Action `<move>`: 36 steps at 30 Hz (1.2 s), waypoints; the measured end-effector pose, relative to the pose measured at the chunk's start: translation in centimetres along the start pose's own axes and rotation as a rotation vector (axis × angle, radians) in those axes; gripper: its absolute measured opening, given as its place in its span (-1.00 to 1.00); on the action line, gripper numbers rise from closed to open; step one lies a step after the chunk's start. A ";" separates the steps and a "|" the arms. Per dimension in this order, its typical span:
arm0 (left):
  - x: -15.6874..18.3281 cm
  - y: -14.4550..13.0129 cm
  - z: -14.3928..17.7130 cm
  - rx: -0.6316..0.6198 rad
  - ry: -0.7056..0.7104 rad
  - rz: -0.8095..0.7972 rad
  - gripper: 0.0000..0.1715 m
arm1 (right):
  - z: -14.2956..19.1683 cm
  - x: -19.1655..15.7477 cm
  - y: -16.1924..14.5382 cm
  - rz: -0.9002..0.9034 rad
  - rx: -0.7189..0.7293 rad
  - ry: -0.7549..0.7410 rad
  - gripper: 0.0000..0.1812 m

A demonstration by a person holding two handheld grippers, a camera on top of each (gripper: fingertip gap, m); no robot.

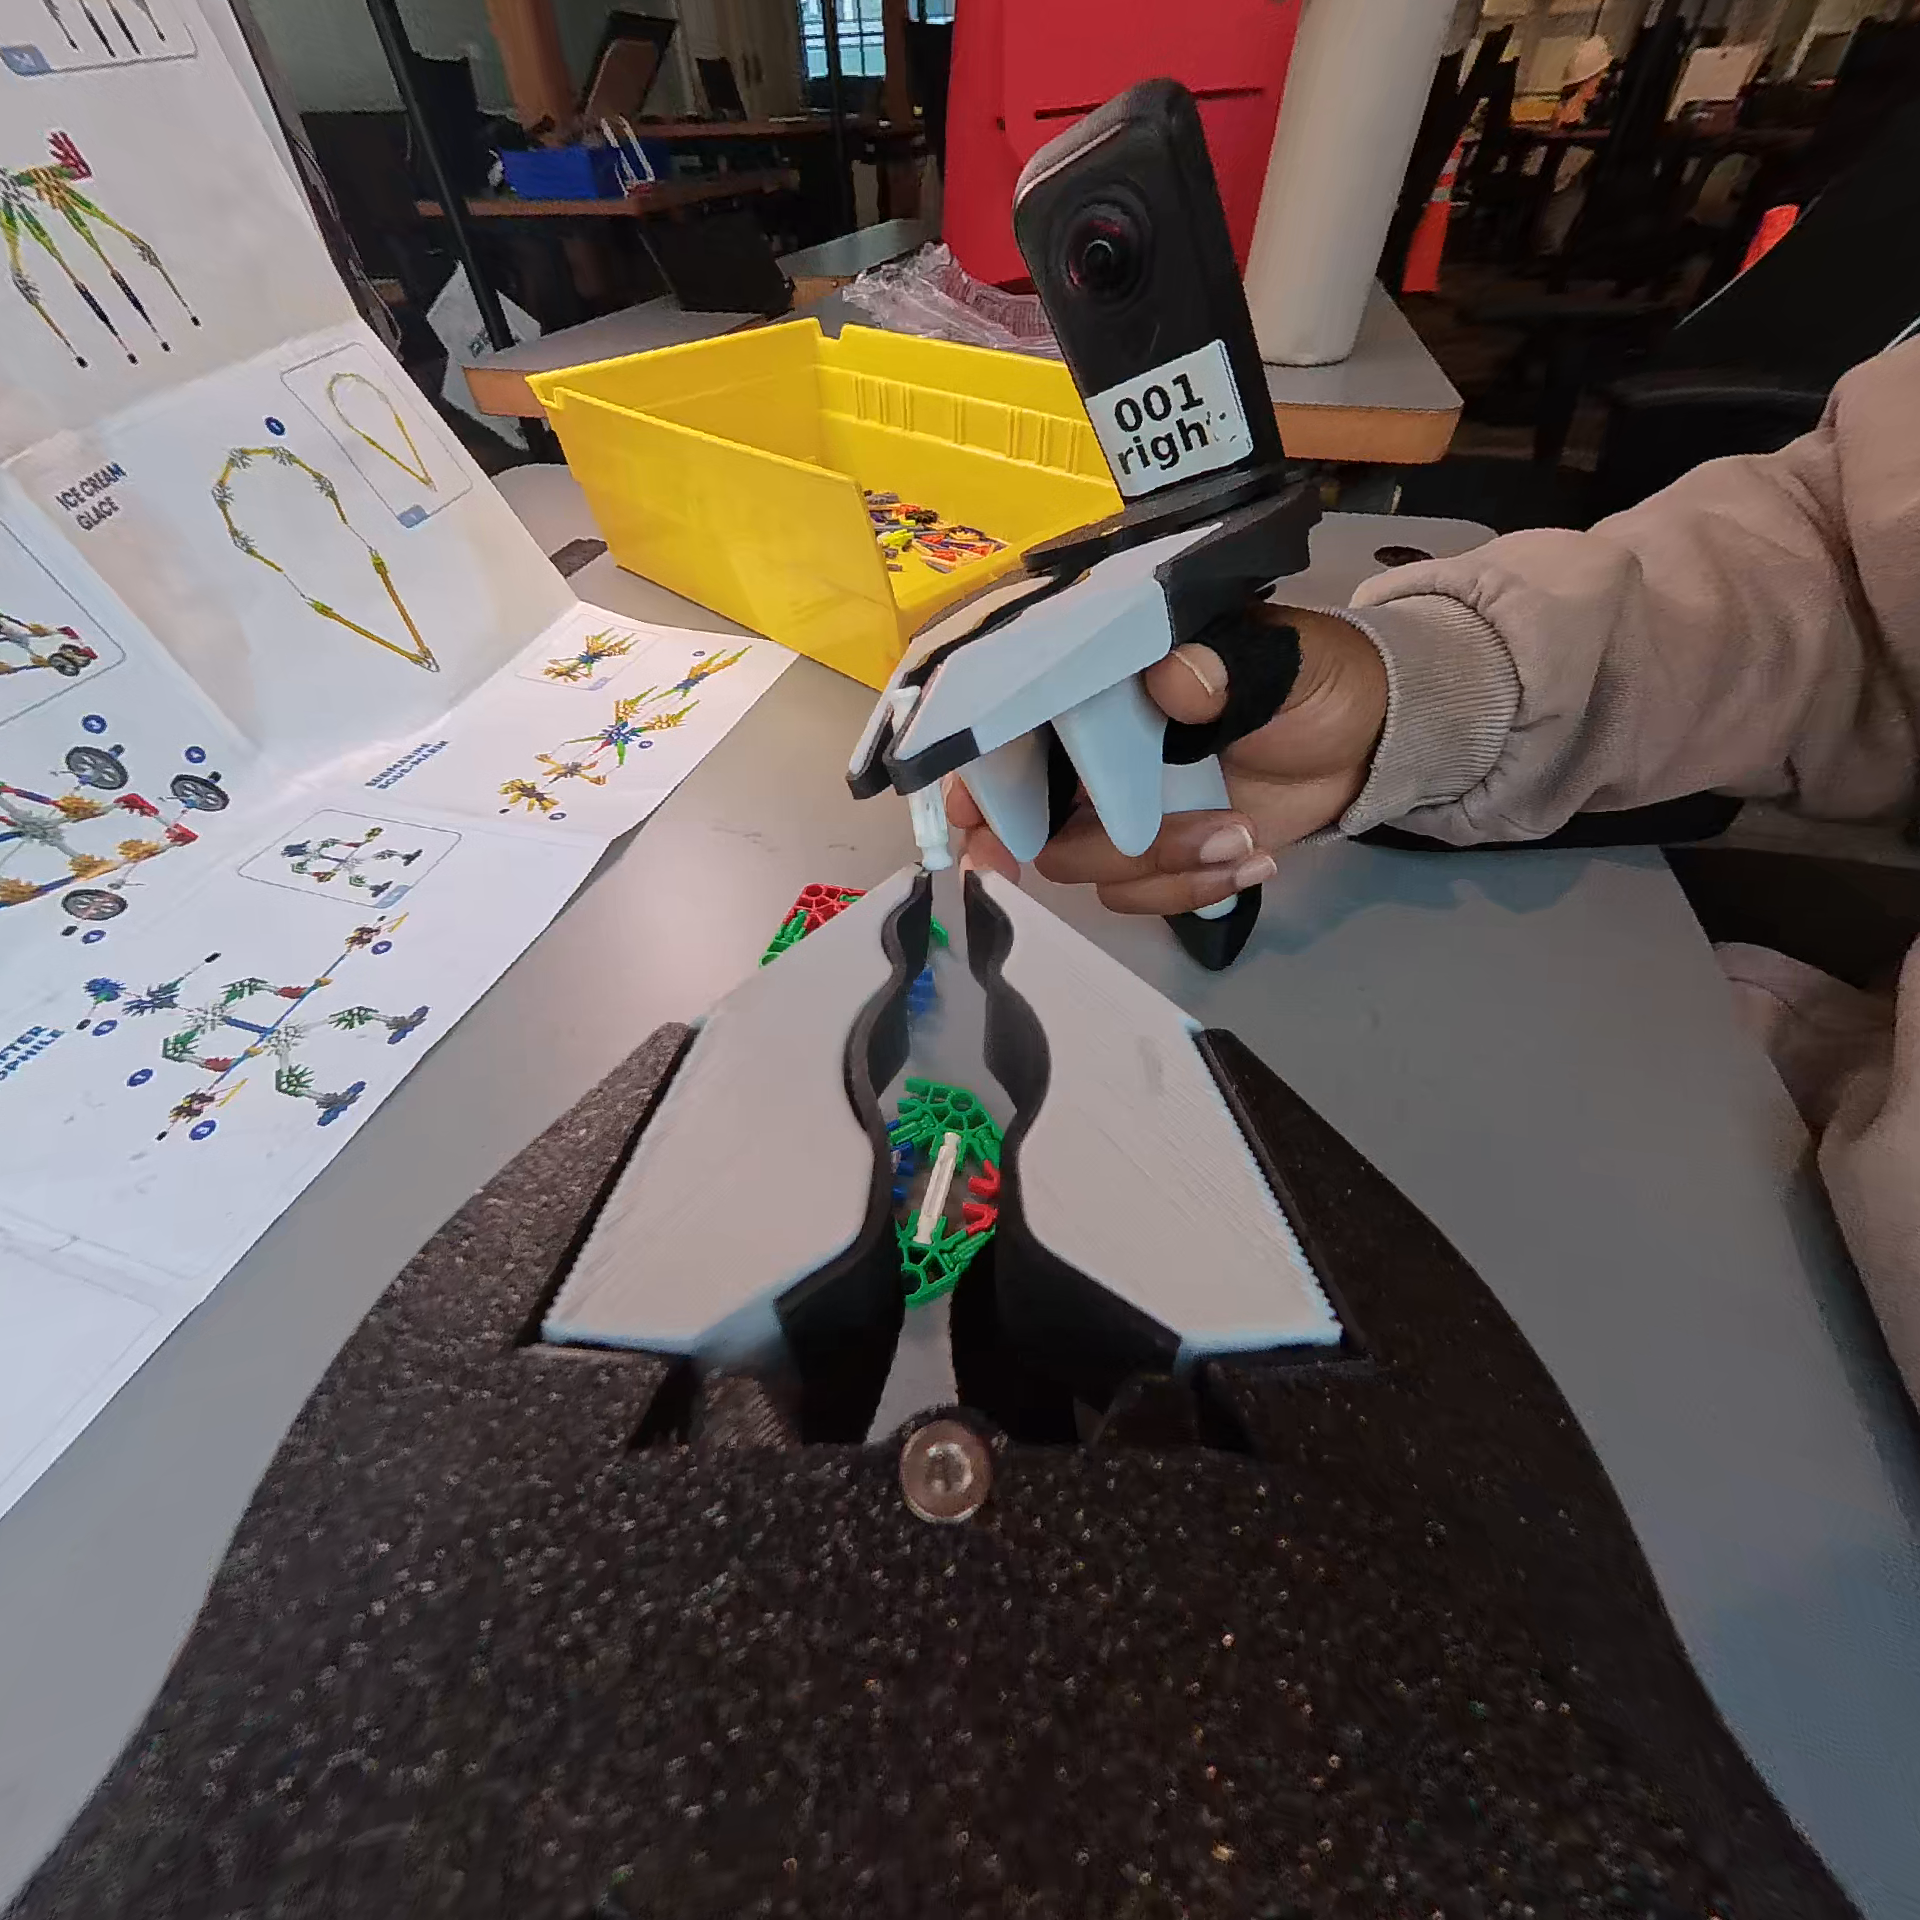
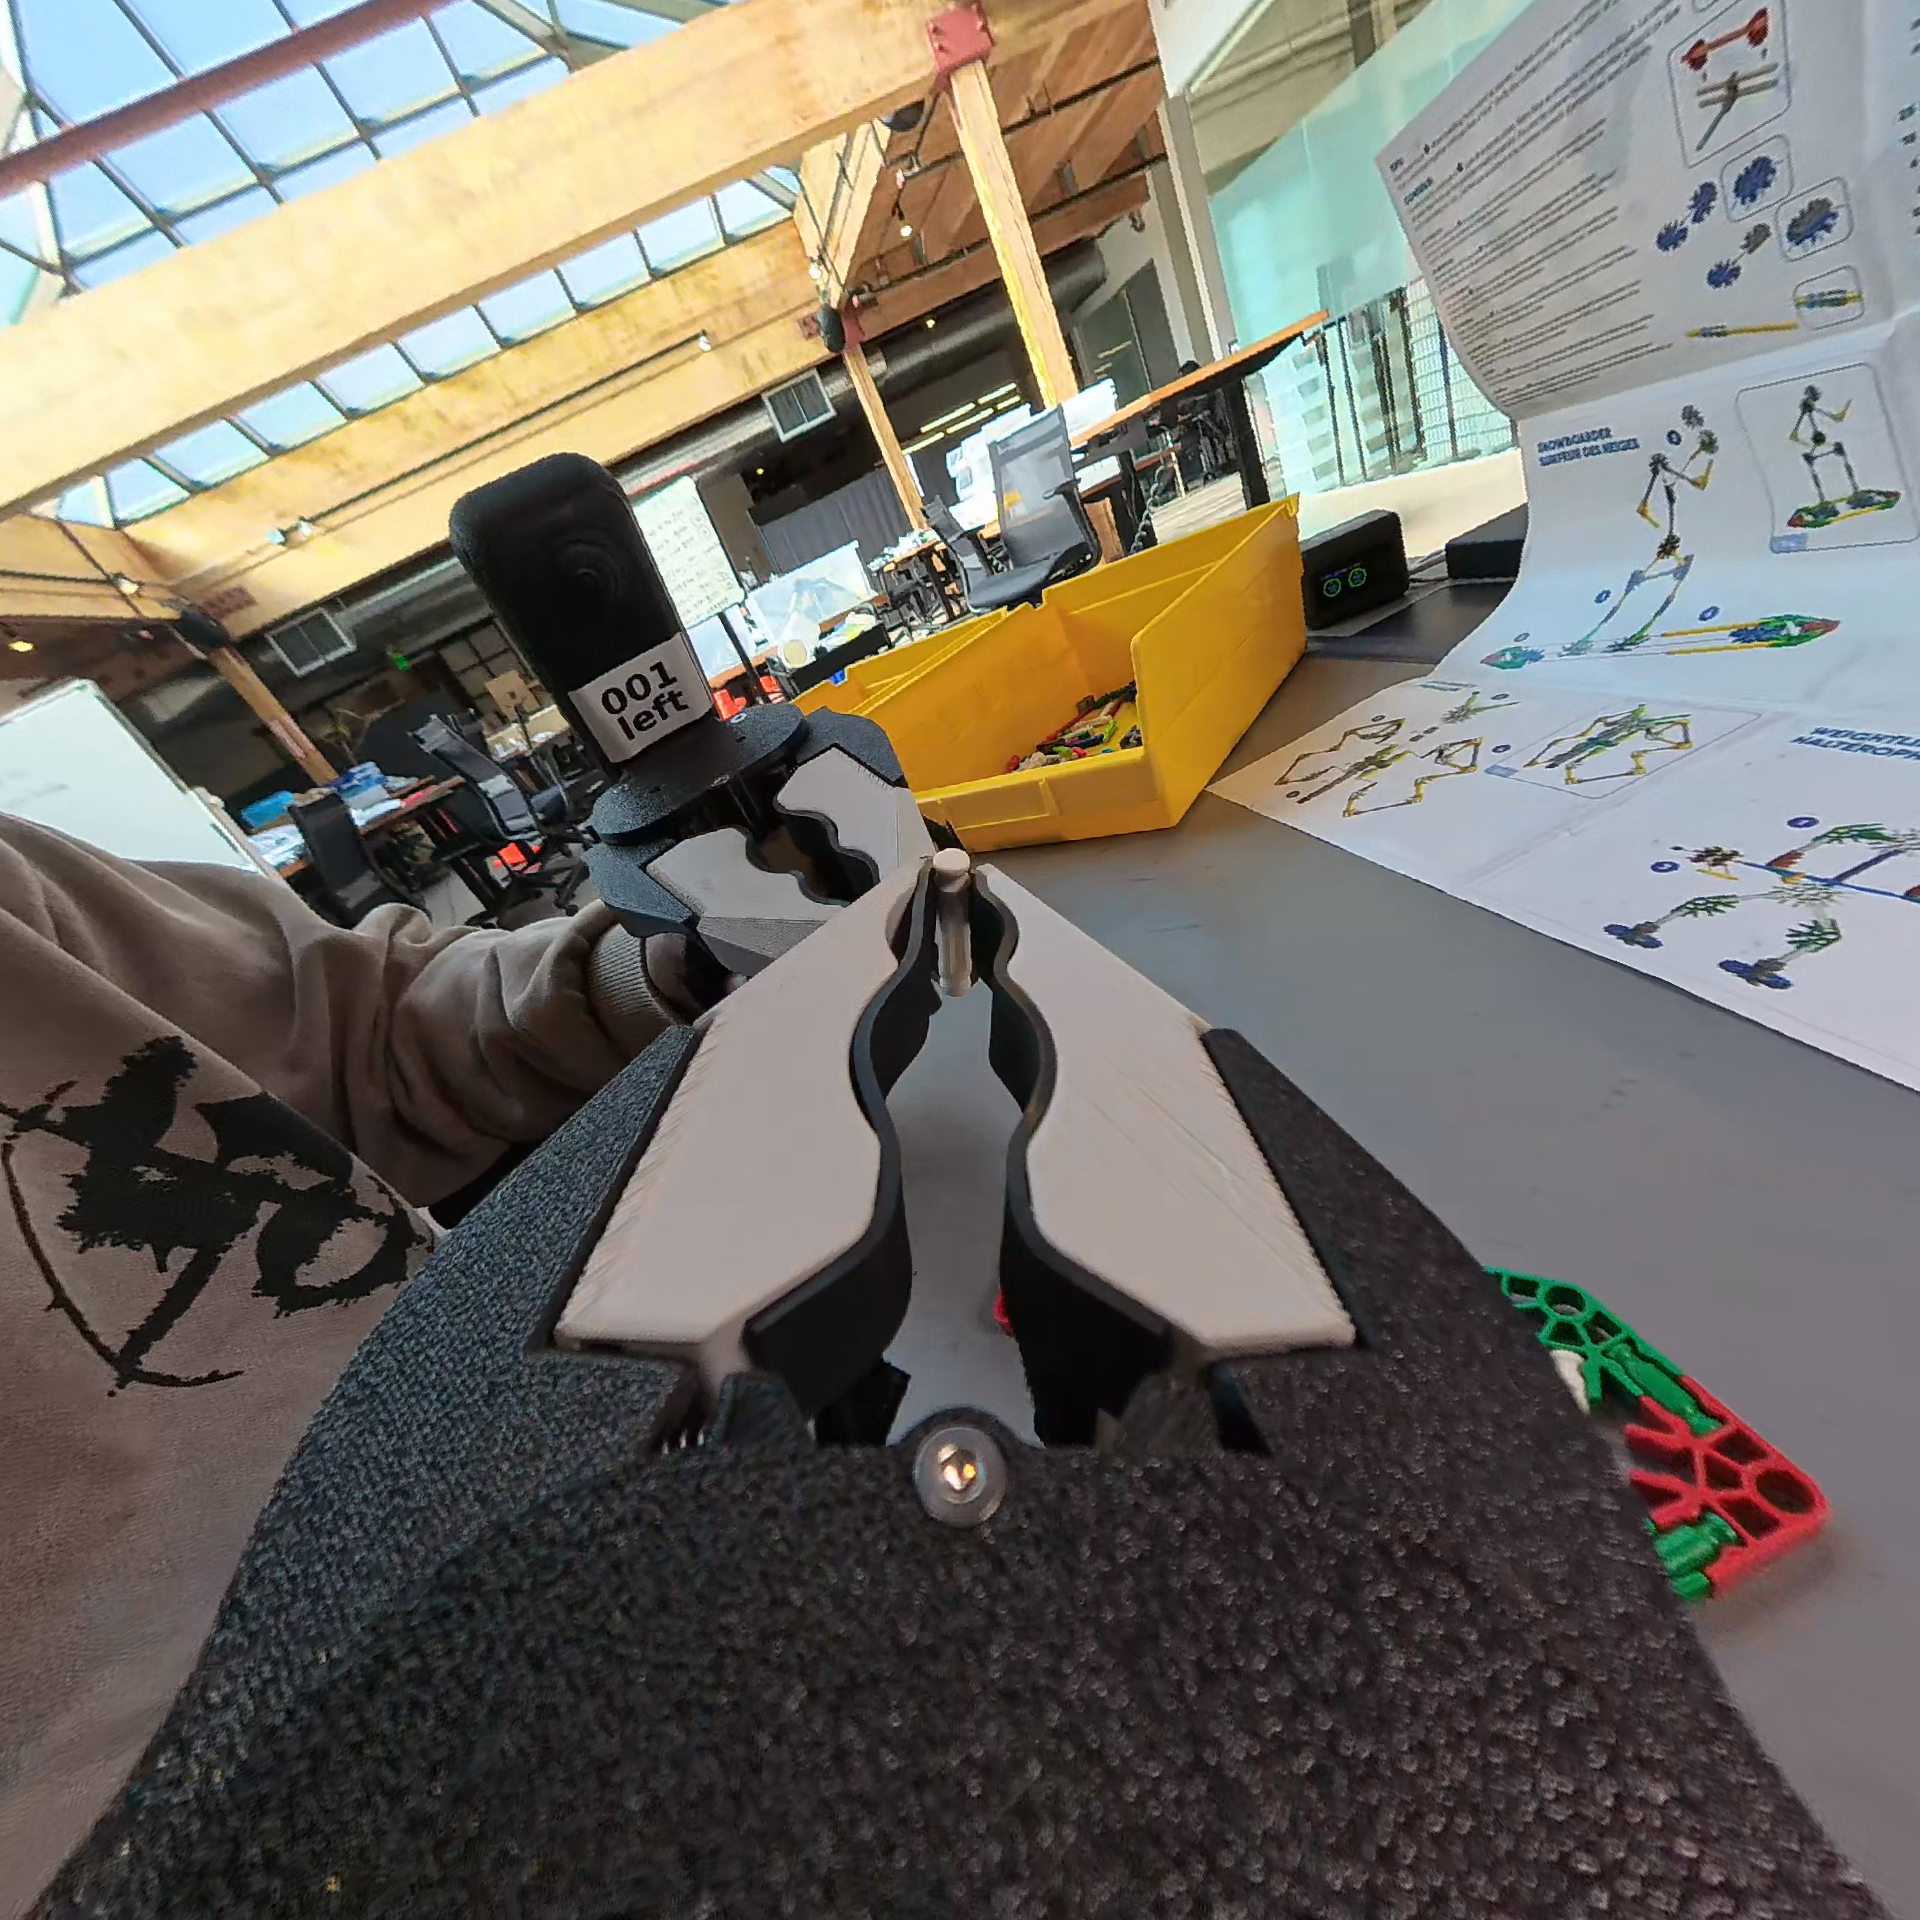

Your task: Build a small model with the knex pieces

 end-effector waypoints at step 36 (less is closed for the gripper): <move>-18.9 -4.8 30.8 -0.857 1.262 0.119 -0.77 | 3.8 5.2 2.0 0.432 -0.324 -0.363 -0.47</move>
Point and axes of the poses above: each gripper's, where its closed fingertips meet, z back along the fingers, y out of its top, x = y × z across the jaws, the point moved 5 cm from there along z, back along the fingers, and after that the axes turned 2 degrees about -y, right-handed, at the moved point
